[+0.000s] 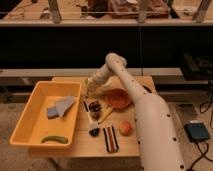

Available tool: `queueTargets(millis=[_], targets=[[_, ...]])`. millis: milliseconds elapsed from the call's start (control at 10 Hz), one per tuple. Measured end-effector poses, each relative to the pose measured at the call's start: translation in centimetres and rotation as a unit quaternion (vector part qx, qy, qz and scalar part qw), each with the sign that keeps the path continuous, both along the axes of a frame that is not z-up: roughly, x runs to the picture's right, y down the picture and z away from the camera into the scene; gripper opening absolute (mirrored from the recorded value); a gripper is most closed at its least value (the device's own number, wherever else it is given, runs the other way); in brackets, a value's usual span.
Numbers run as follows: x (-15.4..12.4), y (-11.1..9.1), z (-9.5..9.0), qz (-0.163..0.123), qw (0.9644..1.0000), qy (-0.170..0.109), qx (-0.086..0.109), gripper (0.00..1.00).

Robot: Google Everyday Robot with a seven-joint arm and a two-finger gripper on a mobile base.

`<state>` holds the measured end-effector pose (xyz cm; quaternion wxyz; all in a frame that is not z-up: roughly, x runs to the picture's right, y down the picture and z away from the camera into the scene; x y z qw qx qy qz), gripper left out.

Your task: Place fork in plastic cup

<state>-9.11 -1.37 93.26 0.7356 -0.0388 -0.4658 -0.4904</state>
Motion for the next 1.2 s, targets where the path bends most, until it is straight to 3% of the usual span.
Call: queueTargets(millis=[400, 800, 900, 1200], targets=[[0.3, 0.7, 0.0, -0.001, 1.0000, 0.000, -0.008, 0.02], [0.8, 0.9, 0.0, 0.002, 0.9999, 0.010, -0.013, 0.39], [1.0, 0.9, 0.0, 0.003, 0.9998, 0.012, -0.014, 0.53], [1.1, 0.8, 0.0, 0.005, 0.9998, 0.015, -0.015, 0.78]])
